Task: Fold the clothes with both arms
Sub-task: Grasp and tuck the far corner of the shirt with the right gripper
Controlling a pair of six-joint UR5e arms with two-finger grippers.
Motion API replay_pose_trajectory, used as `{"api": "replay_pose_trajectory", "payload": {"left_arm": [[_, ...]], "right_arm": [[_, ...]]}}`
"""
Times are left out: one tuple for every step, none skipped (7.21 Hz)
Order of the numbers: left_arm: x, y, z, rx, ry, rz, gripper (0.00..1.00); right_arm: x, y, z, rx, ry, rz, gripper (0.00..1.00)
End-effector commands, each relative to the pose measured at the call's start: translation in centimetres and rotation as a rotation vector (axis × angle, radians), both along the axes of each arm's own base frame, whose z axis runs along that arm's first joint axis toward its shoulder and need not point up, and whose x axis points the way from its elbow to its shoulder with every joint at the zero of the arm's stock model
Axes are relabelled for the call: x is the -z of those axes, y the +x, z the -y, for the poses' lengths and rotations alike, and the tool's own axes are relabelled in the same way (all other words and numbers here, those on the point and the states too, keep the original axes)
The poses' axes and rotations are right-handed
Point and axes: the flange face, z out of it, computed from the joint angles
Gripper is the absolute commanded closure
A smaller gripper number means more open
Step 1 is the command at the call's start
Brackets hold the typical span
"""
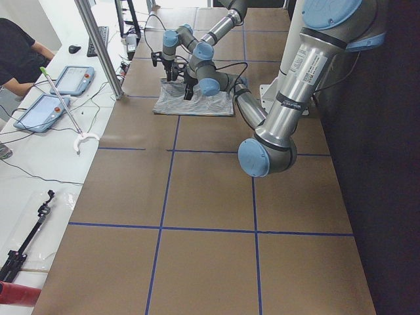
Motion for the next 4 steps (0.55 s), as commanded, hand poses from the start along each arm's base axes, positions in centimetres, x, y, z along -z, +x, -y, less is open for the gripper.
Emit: {"api": "replay_pose_trajectory", "payload": {"left_arm": [[0.2, 0.0, -0.1, -0.001, 0.003, -0.004, 0.0], [0.1, 0.0, 0.0, -0.001, 0.002, -0.003, 0.0], [-0.5, 0.6, 0.0, -0.004, -0.017, 0.006, 0.0], [-0.9, 1.1, -0.2, -0.007, -0.066, 0.018, 0.0]], "right_arm": [[-2.2, 2.7, 1.4, 0.009, 0.0, -0.021, 0.0], [-0.5, 3.2, 1.2, 0.022, -0.016, 0.027, 0.0], [2.5, 3.9, -0.1, 0.041, -0.059, 0.05, 0.0], [6.1, 5.2, -1.9, 0.045, -0.106, 0.054, 0.0]]}}
